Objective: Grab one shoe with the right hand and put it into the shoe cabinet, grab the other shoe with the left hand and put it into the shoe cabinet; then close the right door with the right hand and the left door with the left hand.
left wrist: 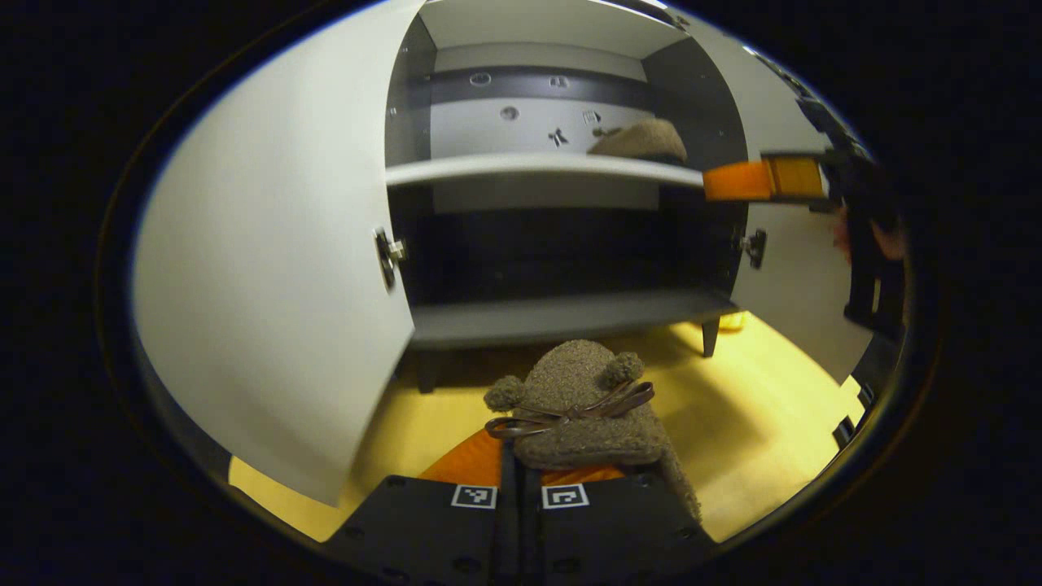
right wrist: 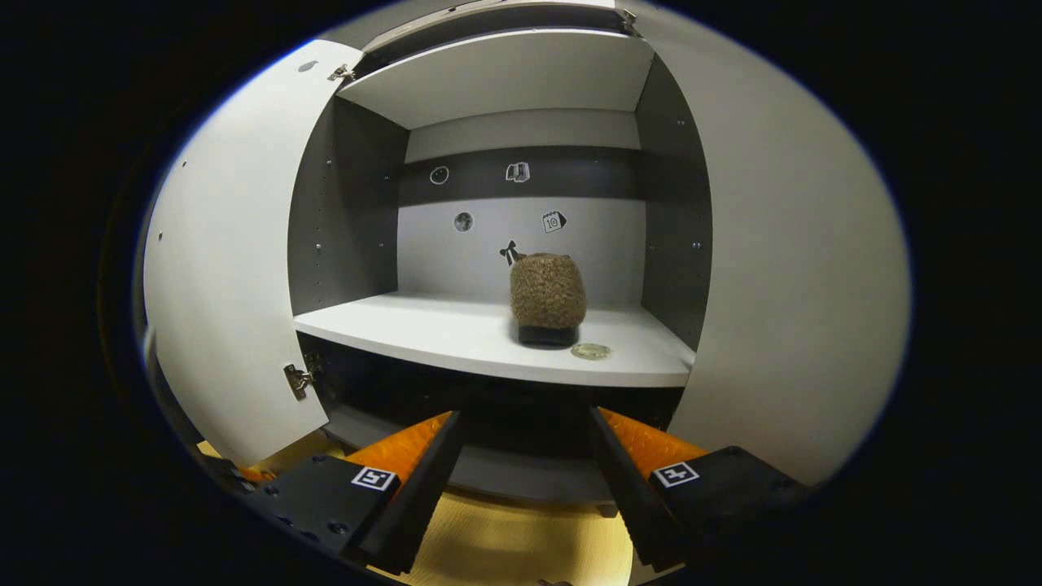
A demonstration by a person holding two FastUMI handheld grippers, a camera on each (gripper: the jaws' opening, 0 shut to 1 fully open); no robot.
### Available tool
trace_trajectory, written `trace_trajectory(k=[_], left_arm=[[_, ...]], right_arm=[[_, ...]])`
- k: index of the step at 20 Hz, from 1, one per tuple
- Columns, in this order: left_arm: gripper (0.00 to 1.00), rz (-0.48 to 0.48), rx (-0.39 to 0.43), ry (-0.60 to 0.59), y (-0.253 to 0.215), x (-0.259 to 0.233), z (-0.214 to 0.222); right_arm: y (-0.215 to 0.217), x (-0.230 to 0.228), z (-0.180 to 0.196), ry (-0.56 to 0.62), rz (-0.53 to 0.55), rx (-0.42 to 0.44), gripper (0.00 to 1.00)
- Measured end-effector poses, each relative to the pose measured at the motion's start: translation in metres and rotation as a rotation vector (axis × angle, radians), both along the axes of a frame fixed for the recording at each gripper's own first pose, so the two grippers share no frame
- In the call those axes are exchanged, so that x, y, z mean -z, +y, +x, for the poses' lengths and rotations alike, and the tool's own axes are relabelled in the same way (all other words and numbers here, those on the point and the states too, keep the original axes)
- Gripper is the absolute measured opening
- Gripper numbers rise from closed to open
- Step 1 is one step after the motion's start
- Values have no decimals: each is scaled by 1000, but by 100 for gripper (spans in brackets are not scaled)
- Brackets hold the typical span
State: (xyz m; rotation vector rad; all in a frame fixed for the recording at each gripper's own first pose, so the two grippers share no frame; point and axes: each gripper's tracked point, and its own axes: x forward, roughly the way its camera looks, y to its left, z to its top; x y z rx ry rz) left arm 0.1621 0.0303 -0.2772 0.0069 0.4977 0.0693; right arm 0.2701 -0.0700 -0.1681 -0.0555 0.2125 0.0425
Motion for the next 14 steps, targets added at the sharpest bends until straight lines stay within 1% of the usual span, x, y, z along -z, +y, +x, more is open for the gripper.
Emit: trace_trajectory(k=[3, 5, 7, 11, 14], left_arm=[[6, -14, -33, -64, 6, -68, 14], [6, -35, -47, -122, 8, -115, 29], [6, -27, -65, -174, 18, -153, 51], [6, -2, -114, -245, 43, -207, 105], [6, 65, -90, -279, 50, -232, 151]], right_arm=[[19, -10, -3, 5, 25, -43, 98], [23, -12, -2, 13, -10, -68, 98], [28, -13, 0, 20, -25, -100, 98], [42, -17, 6, 63, 62, -155, 99], [51, -26, 7, 62, 78, -191, 98]])
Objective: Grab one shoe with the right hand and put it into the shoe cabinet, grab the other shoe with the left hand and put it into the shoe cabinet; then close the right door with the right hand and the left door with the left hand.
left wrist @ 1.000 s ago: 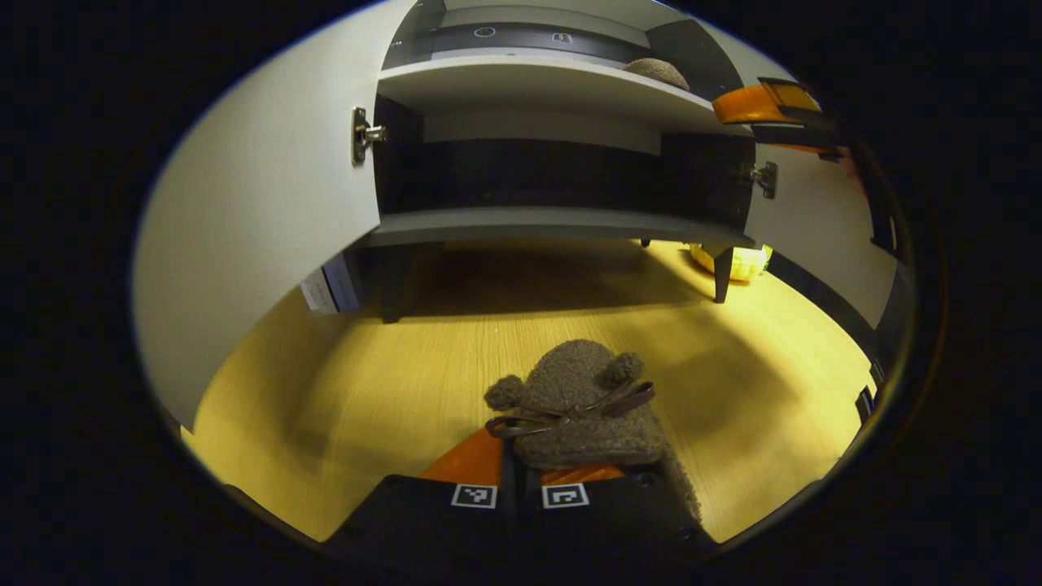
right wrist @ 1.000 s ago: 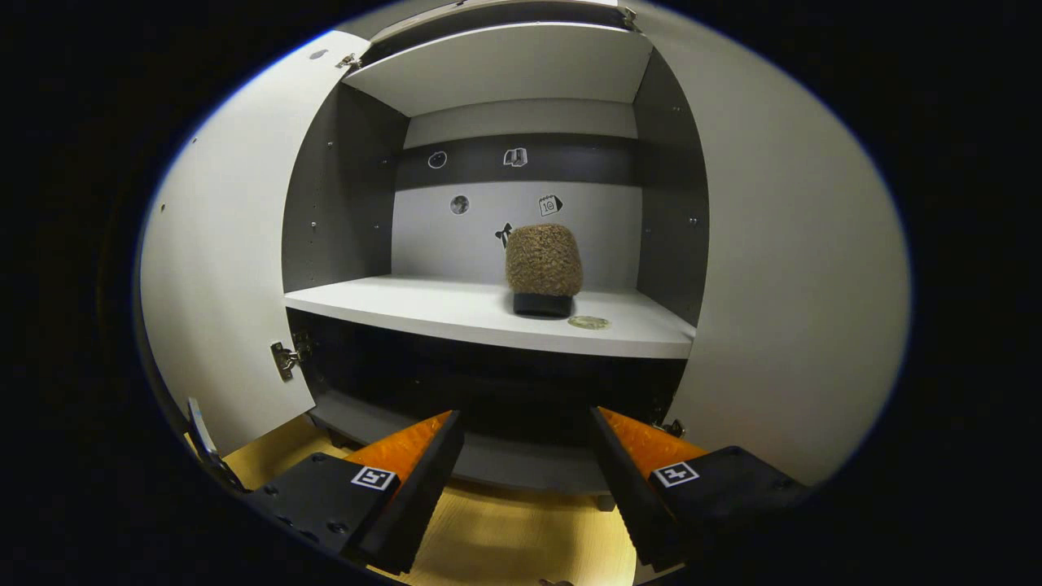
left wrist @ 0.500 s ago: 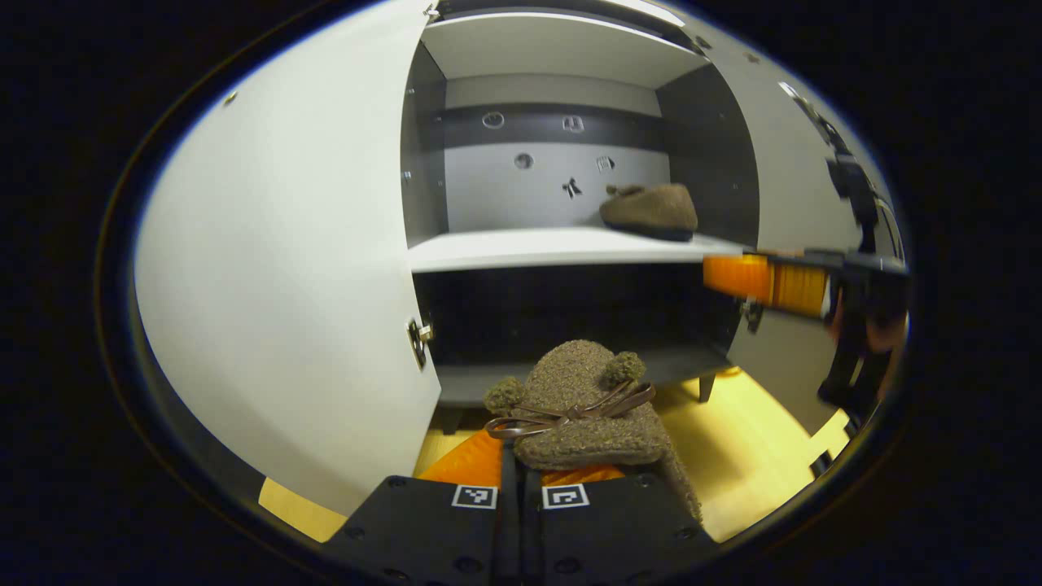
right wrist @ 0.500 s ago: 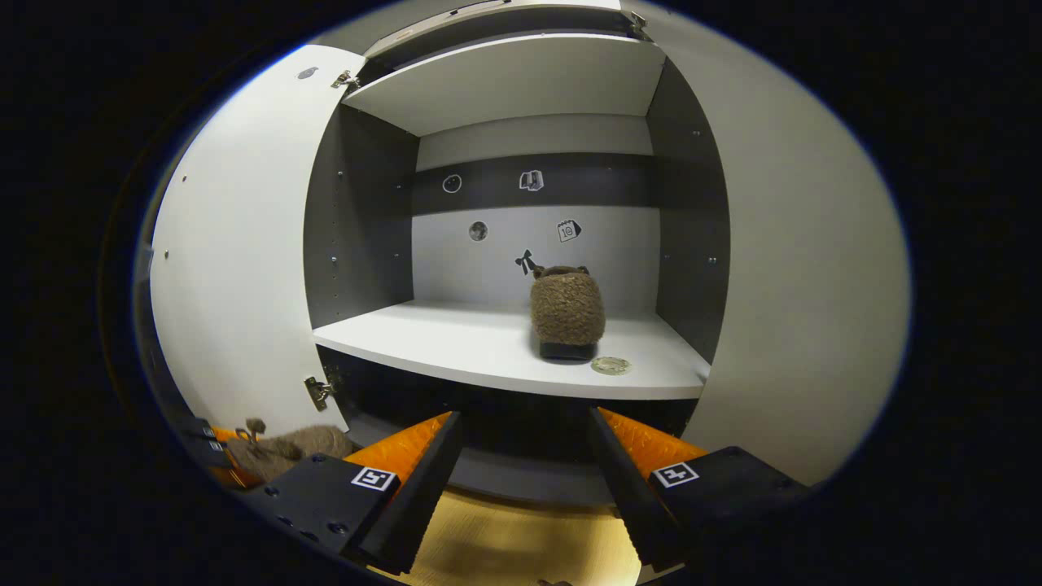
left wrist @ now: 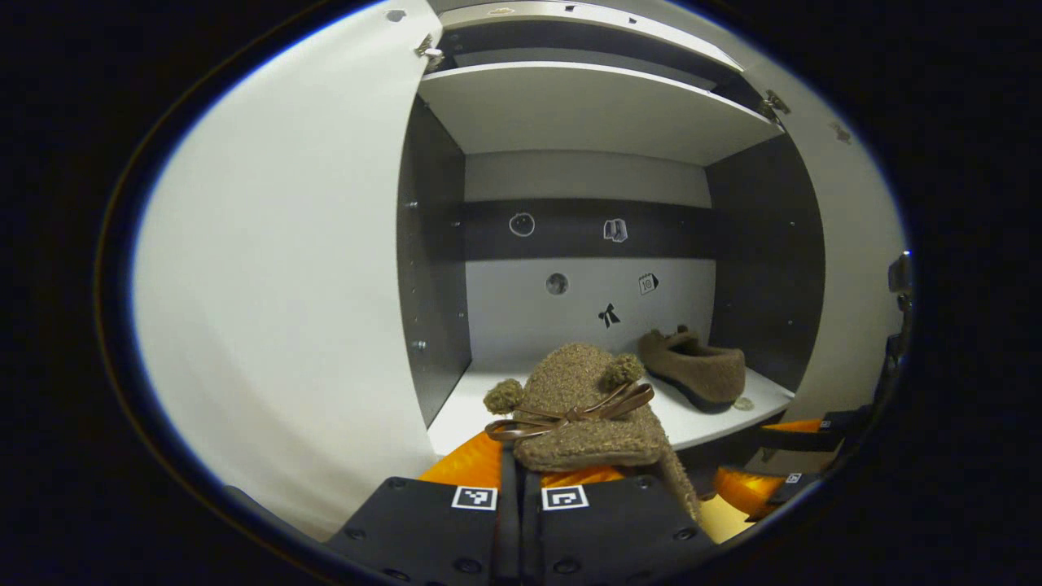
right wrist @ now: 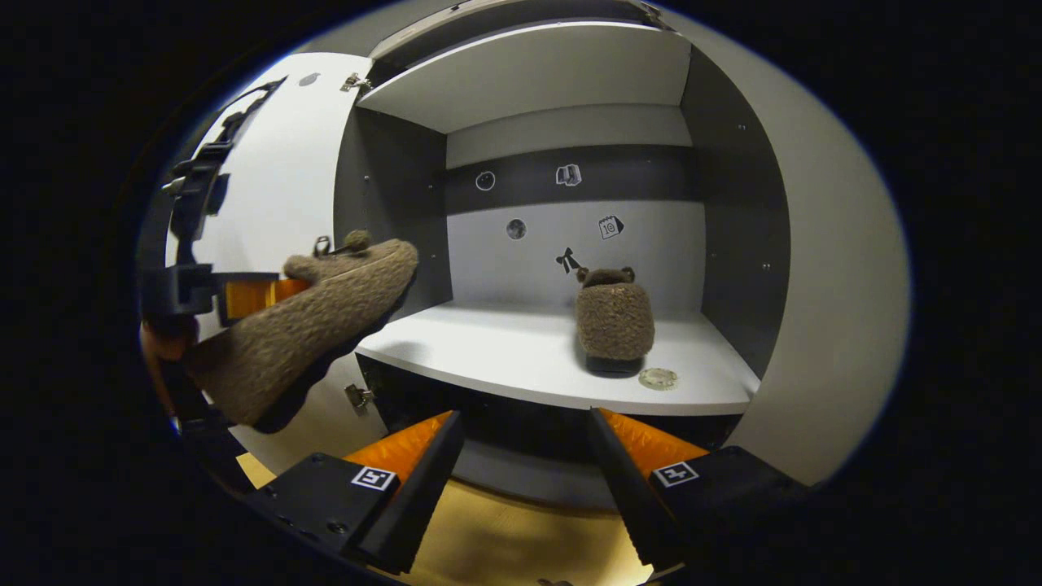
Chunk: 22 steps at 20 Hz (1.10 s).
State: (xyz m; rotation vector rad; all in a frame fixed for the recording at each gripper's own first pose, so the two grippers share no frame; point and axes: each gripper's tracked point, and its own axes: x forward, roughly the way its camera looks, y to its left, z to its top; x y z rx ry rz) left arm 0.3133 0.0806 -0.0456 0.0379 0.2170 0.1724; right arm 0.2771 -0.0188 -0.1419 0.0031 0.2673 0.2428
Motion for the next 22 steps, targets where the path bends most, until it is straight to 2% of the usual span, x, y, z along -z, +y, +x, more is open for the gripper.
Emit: trace_trajectory(k=[6, 8, 10, 12, 14, 18, 22], left_arm=[[6, -9, 92, -23, -14, -18, 87], [5, -31, 81, 1, -11, -14, 116], [6, -95, 80, 10, -9, -11, 145], [6, -100, 61, 41, 1, -1, 168], [6, -50, 43, 96, 9, 15, 186], [7, -75, 70, 179, -2, 50, 203], [21, -56, 71, 199, -4, 56, 208]], right_arm=[[7, 2, 4, 33, 28, -33, 98], [4, 4, 6, 40, 27, -27, 98], [1, 4, 7, 46, 35, -25, 98], [-3, 4, 10, 49, 33, -23, 99], [-6, 5, 13, 52, 27, -21, 99], [-6, 10, 16, 77, 40, -25, 99], [-10, 14, 15, 93, 43, -21, 99]])
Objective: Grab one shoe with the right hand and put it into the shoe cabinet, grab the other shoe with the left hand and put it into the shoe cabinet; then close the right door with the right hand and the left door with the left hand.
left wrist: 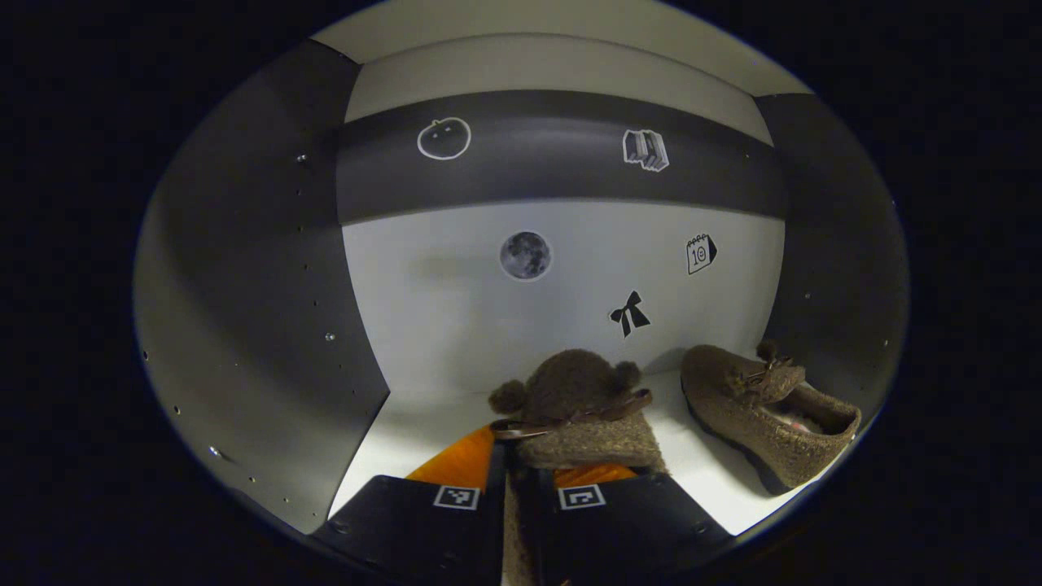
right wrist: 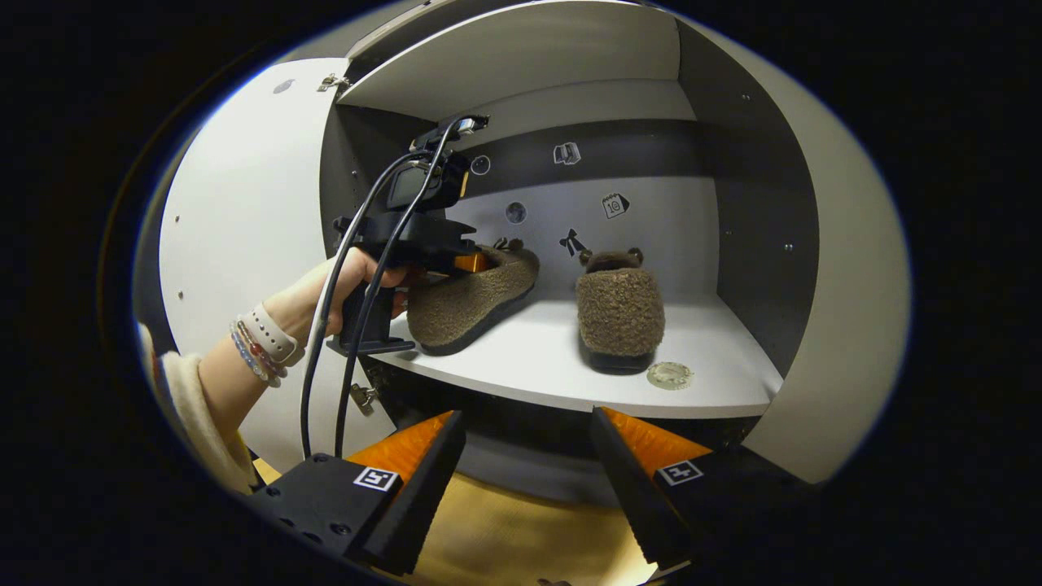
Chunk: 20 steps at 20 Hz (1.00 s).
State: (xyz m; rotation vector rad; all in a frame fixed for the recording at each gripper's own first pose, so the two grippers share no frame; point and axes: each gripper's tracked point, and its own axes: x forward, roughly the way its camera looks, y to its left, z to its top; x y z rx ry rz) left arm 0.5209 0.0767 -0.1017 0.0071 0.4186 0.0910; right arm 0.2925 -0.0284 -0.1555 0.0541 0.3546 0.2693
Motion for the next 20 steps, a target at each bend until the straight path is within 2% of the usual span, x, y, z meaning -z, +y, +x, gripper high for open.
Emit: trace_trajectory(k=[2, 5, 8, 11, 15, 20], left_arm=[[27, -12, -1, -19, 1, -6, -3], [70, -35, 1, -4, -1, -7, -16], [71, -34, 3, -11, 2, -13, -29], [85, -41, 15, -46, -3, -26, -45], [93, -15, 15, -110, -4, -53, -75], [93, -94, 74, -248, -30, -108, -140]], right_arm=[[-2, 3, 1, 8, 6, 3, 99], [1, 2, -2, 19, 22, -1, 99], [4, -1, -5, 8, 14, -10, 99], [8, -7, -10, -4, 17, -15, 99], [15, -23, -23, -45, -2, -25, 99], [31, -56, -55, -129, -13, -44, 99]])
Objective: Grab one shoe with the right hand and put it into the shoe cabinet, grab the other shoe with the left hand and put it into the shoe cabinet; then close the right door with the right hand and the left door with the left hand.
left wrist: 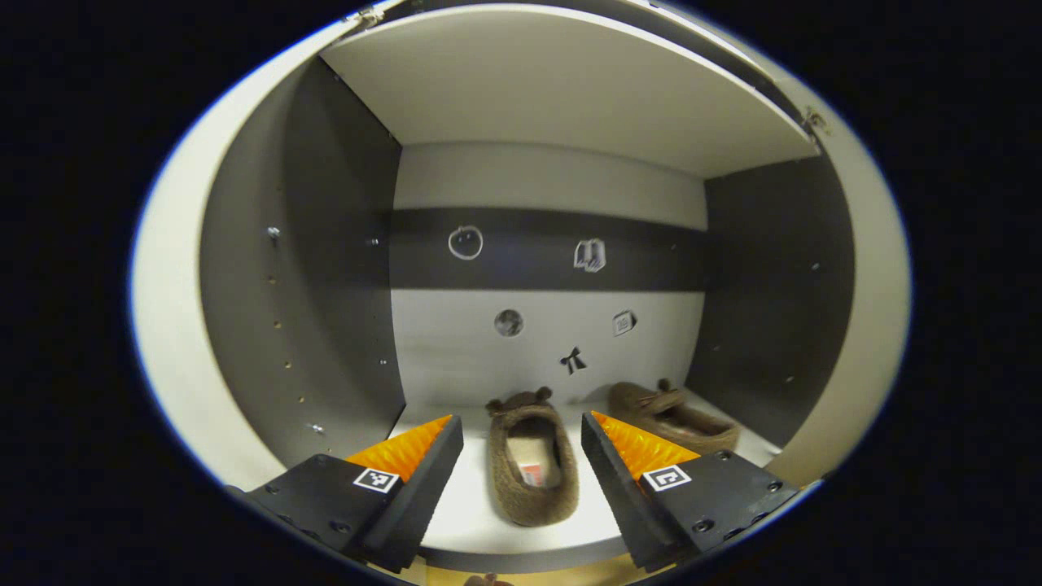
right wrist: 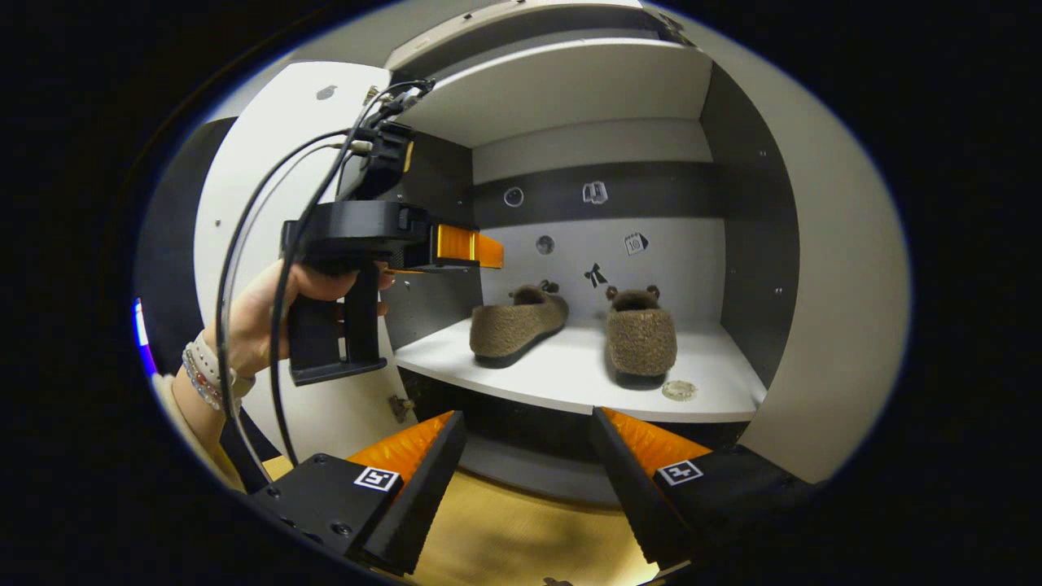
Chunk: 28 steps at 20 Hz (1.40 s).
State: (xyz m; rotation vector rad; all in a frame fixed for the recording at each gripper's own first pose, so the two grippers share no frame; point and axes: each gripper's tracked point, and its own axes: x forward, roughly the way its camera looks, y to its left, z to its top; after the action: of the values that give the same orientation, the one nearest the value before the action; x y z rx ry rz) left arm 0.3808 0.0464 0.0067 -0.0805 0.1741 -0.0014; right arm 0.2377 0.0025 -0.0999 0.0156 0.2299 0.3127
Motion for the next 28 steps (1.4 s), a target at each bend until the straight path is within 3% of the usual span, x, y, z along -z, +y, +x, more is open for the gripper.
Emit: trace_trajectory(k=[5, 11, 15, 18, 20, 22, 25, 28], left_arm=[[93, -55, 103, -85, -21, -43, -96], [92, -12, 182, -101, -15, -58, -208], [93, -18, 230, -103, -10, -59, -265], [93, -31, 246, -105, -2, -57, -290], [94, -31, 260, -98, 1, -48, -301], [94, -10, 235, -94, 13, -45, -309], [93, -26, 209, -89, 22, -43, -320], [93, -35, 168, -94, 37, -47, -325]], right_arm=[[1, -37, -40, -95, -48, 45, 99], [-6, -96, -109, -206, -68, 123, 98], [-36, -110, -156, -221, -93, 225, 98], [-80, -115, -186, -235, -137, 344, 94], [-105, -118, -201, -248, -188, 430, 98], [-137, -125, -212, -261, -222, 507, 98], [-180, -143, -214, -285, -210, 593, 100], [-212, -152, -201, -303, -193, 625, 94]])
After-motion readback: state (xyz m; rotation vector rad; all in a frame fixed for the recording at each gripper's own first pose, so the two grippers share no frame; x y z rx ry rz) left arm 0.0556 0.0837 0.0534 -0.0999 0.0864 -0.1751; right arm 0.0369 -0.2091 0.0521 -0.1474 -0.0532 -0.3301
